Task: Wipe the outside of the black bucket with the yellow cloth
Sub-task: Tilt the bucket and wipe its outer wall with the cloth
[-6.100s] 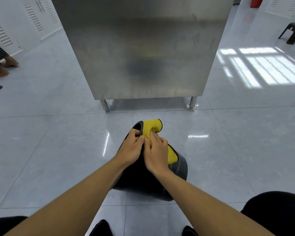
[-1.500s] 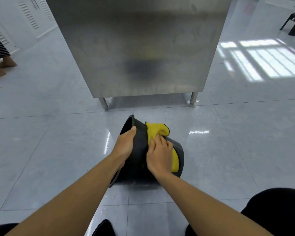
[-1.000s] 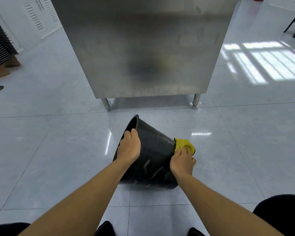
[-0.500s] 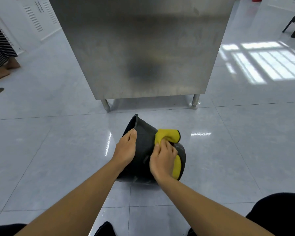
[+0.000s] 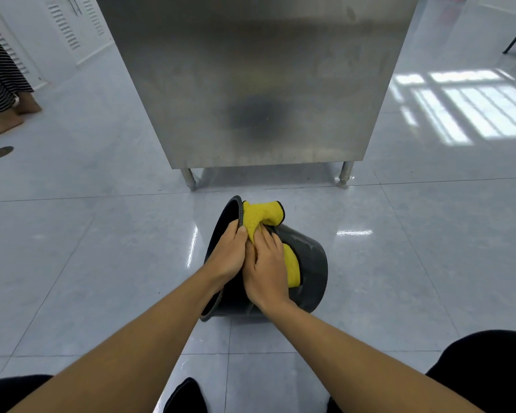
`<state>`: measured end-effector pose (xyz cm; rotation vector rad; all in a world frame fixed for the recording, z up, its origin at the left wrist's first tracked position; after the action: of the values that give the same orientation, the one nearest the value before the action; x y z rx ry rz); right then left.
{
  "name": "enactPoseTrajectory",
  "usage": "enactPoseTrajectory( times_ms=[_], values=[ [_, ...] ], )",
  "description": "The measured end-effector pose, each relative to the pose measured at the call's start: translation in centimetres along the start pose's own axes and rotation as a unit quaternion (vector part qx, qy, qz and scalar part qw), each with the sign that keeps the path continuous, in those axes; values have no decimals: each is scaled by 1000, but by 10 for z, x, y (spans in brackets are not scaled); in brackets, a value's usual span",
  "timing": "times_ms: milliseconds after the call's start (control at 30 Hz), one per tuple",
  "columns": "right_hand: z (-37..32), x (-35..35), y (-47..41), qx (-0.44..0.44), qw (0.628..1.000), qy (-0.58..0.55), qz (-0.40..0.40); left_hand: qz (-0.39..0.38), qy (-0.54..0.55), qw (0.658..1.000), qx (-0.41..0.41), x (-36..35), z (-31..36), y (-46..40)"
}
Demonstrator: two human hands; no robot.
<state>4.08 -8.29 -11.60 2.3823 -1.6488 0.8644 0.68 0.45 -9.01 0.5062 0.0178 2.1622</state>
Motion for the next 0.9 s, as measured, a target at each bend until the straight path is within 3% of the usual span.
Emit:
enactPoseTrajectory(
  times_ms=[133,267,533,700,900],
  values=[
    [30,3,-3,-32,999,21,14,32,-34,996,74,6,-11,-2],
    [59,11,-3,-72,996,47,34,27,73,985,152,6,-27,-2],
    [56,15,-5,-112,990,13,82,-15,108,991,72,0,-12,-4],
    [19,7,-1,-60,996,-28,65,21,147,987,61,2,-11,-4],
    [-4,-5,4,-22,998,-38,39,63,117,990,43,8,-7,-8]
  ],
)
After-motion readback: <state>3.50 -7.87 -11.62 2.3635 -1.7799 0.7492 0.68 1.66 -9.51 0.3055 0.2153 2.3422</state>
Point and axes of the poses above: each hand's wrist, its own y-axis away from the middle knuckle, its own x-axis out of the back of the hand, z = x × y, the point moved 7 cm from there along -y, towards the middle knuckle, and after that the axes turned 6 degrees about z, right-handed, at the moved point
